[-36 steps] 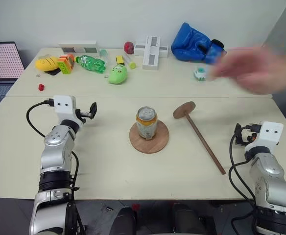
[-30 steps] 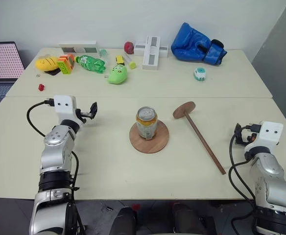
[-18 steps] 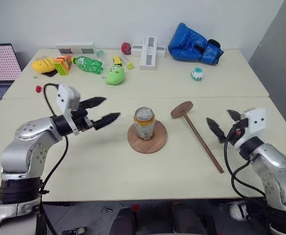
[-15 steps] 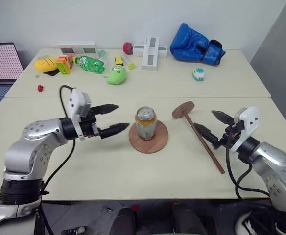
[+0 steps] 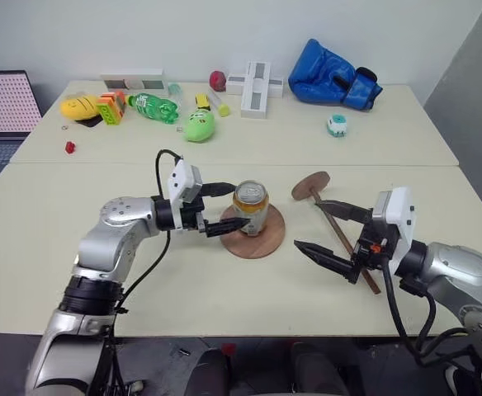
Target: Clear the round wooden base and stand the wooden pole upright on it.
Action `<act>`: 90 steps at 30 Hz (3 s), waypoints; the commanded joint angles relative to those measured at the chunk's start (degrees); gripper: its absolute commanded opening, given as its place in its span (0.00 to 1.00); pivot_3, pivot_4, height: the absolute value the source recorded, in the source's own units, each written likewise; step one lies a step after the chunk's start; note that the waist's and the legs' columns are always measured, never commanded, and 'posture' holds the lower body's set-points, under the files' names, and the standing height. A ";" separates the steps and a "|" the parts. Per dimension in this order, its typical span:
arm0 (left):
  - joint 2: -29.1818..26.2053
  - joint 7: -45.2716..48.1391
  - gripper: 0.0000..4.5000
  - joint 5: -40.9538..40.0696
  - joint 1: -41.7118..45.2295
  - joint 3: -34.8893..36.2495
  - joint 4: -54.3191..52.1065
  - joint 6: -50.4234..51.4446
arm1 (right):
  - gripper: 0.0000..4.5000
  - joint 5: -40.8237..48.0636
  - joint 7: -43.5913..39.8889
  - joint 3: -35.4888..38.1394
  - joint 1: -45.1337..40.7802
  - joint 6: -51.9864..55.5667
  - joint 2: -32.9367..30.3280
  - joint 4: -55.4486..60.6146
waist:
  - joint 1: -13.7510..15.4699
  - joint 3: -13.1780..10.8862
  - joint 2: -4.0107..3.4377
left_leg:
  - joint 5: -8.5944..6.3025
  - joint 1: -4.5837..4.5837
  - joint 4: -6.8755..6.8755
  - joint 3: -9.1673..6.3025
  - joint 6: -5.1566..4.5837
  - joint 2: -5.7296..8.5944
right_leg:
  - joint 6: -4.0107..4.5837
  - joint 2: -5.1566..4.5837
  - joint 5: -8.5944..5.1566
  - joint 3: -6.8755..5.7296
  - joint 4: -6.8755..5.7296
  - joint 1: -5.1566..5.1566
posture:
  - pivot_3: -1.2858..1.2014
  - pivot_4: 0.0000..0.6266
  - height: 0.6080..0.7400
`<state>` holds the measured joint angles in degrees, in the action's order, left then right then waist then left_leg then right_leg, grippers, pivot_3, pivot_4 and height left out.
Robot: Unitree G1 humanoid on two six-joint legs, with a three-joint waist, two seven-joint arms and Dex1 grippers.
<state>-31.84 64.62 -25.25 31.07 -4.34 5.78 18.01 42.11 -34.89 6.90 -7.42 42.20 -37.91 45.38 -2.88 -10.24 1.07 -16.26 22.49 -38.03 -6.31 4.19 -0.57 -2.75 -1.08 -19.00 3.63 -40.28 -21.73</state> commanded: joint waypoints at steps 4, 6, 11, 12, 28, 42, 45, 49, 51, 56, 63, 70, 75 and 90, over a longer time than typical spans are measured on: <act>3.15 1.38 1.00 2.24 2.69 -1.05 3.54 -4.36 | 0.99 2.98 3.07 2.07 0.54 1.04 -0.76 4.53 | -0.03 0.00 0.00 | 0.00 0.00 0.00 -0.02 0.00 0.00 | 0.00 0.00 0.00 -0.01 0.00 0.00 | 0.52 0.24 1.00; 3.78 1.29 1.00 2.90 3.14 -1.08 4.56 -5.25 | 0.99 3.43 3.74 2.16 0.69 1.18 -0.93 4.90 | -0.03 0.00 0.00 | 0.00 0.00 0.00 -0.01 0.00 0.00 | 0.00 0.00 0.00 0.00 0.00 0.00 | 0.52 0.24 1.00; 5.04 1.38 0.91 3.54 4.05 -0.92 6.67 -6.27 | 1.00 4.20 5.44 2.39 0.90 1.68 -1.04 5.59 | -0.05 0.00 0.00 | 0.00 0.00 0.00 -0.01 0.00 0.00 | 0.00 0.00 0.00 0.00 0.00 0.00 | 0.52 0.24 1.00; 5.07 1.55 0.88 3.53 4.11 -0.78 6.84 -6.33 | 1.00 4.26 5.66 2.38 0.87 1.68 -1.04 5.58 | -0.06 0.00 0.00 | 0.00 0.00 0.00 -0.01 0.00 0.00 | 0.00 0.00 0.00 -0.01 0.00 0.00 | 0.52 0.24 1.00; 0.87 -30.00 0.79 5.32 12.23 19.06 18.39 -5.30 | 1.00 5.50 6.20 -2.21 -7.52 1.27 1.07 1.06 | -0.62 -0.03 0.06 | 0.01 0.03 -0.02 -0.07 -0.02 -0.03 | 0.00 0.03 0.00 -0.02 -0.06 -0.09 | 0.52 0.24 1.00; -6.41 -51.66 0.79 11.55 24.13 27.93 57.46 -25.49 | 1.00 6.19 4.72 -5.08 -12.74 1.76 1.80 -1.37 | 0.86 0.14 0.74 | 0.12 0.45 -0.07 -0.21 0.20 0.12 | -0.02 -0.15 0.01 -0.28 0.14 -0.34 | 0.52 0.24 1.00; -6.91 -51.36 0.79 12.58 25.49 27.29 61.32 -27.78 | 1.00 6.45 5.05 -4.86 -12.09 1.87 1.58 -0.71 | 0.88 0.15 0.76 | 0.13 0.46 -0.06 -0.21 0.22 0.11 | -0.02 -0.15 0.01 -0.31 0.18 -0.34 | 0.52 0.24 1.00; -6.84 -50.87 0.79 12.95 25.76 27.27 63.63 -29.50 | 1.00 6.77 5.30 -4.26 -10.99 1.81 1.15 -0.35 | 0.54 0.15 0.76 | 0.14 0.46 -0.05 -0.21 0.22 0.10 | -0.02 -0.14 0.01 -0.30 0.13 -0.36 | 0.52 0.24 1.00; -6.63 -50.67 0.79 13.17 25.43 27.17 63.95 -30.13 | 1.00 6.80 5.29 -4.07 -10.65 1.65 0.95 -0.35 | 0.30 0.15 0.76 | 0.14 0.45 -0.06 -0.21 0.22 0.09 | -0.02 -0.14 0.01 -0.30 0.11 -0.36 | 0.52 0.24 1.00; -6.35 -49.88 0.99 12.49 24.23 27.74 63.62 -30.62 | 1.00 6.46 5.01 -4.04 -10.02 1.53 0.30 -1.11 | -0.08 0.16 0.77 | 0.14 0.43 -0.06 -0.21 0.22 0.09 | -0.02 -0.13 0.01 -0.29 0.01 -0.38 | 0.52 0.24 1.00; -6.91 -48.98 0.99 10.40 20.29 29.16 57.37 -29.42 | 1.00 6.35 3.79 -4.08 -10.77 1.32 -0.55 -3.42 | -0.44 0.16 0.77 | 0.13 0.40 -0.10 -0.17 0.20 0.09 | -0.02 -0.13 0.01 -0.22 -0.17 -0.42 | 0.52 0.24 1.00; -7.61 -51.02 0.99 6.84 8.87 32.19 31.78 -21.77 | 1.00 7.07 0.65 -1.05 -9.87 1.18 -2.39 -8.16 | -0.49 0.17 0.78 | 0.14 0.39 -0.10 -0.13 0.22 -0.02 | -0.01 -0.12 0.01 -0.12 -0.28 -0.51 | 0.52 0.24 1.00; -8.38 -45.19 0.99 1.57 1.61 30.43 10.99 -11.08 | 1.00 6.00 -0.72 0.00 -10.97 1.54 -3.02 -14.70 | -0.42 0.18 0.79 | 0.12 0.36 -0.13 -0.09 0.18 0.00 | -0.01 -0.12 0.01 -0.06 -0.33 -0.50 | 0.52 0.24 1.00; -13.63 -10.02 0.99 -20.34 -18.98 8.66 -34.05 13.80 | 1.00 3.85 -9.83 -15.72 -40.10 38.12 -11.70 -45.50 | -1.43 0.07 0.51 | 0.02 0.16 -0.05 0.26 0.00 -0.05 | 0.02 -0.02 -0.02 0.29 -0.43 -0.48 | 0.52 0.24 1.00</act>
<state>-44.57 52.20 -45.49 12.32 5.18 -26.10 32.09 45.93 -43.69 -7.52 -44.11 75.33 -50.47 2.72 -4.31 -10.17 1.58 -16.24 22.66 -38.07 -6.10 4.18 -0.66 -2.71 -1.04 -19.02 3.87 -40.71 -22.20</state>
